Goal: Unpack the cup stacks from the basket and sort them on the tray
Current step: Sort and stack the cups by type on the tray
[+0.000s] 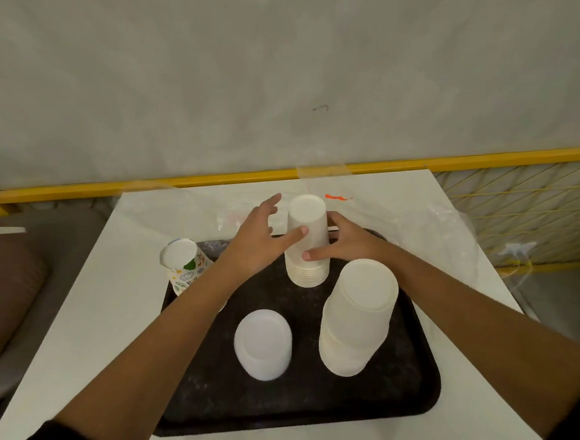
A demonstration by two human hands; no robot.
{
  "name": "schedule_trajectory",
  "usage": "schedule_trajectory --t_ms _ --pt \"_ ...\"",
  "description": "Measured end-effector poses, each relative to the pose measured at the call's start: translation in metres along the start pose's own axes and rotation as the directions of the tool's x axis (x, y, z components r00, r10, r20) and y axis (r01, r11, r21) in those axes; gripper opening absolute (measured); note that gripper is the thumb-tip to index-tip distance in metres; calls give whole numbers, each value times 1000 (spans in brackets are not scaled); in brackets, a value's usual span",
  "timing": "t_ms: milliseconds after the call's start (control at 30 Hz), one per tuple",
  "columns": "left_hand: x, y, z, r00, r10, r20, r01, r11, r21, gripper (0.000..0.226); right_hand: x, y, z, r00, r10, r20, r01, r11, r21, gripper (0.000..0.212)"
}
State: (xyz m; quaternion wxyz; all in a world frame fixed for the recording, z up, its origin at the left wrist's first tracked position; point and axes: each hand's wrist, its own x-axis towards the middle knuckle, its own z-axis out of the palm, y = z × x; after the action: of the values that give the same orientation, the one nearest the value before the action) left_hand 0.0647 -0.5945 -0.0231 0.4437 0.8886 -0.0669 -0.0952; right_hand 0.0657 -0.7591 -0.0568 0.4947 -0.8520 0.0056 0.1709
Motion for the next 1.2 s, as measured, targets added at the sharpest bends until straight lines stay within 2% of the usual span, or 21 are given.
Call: schedule_trajectory --t_ms 200,367,600,800,1033,1200 --pt "13 1 4 995 89 55 -88 996 -20 71 13 8 15 988 -123 -95 128 991 42 80" --pt "15 12 12 993 95 77 -95 995 3 66 6 11 15 968 -149 -200 158 987 27 75" --pt "5 33 35 976 104 192 -109 994 16 65 -31 30 -8 967 -100 -233 113 993 40 67" --pt "1 56 46 929 104 356 -112 994 2 63 -60 49 -28 952 -60 -300 83 994 65 82" --pt "-1 63 52 910 91 405 -100 995 2 60 -73 53 -31 952 -31 -303 54 996 67 82" --pt "-10 60 40 924 4 383 -30 998 63 51 -79 49 -28 961 11 -275 11 997 77 82"
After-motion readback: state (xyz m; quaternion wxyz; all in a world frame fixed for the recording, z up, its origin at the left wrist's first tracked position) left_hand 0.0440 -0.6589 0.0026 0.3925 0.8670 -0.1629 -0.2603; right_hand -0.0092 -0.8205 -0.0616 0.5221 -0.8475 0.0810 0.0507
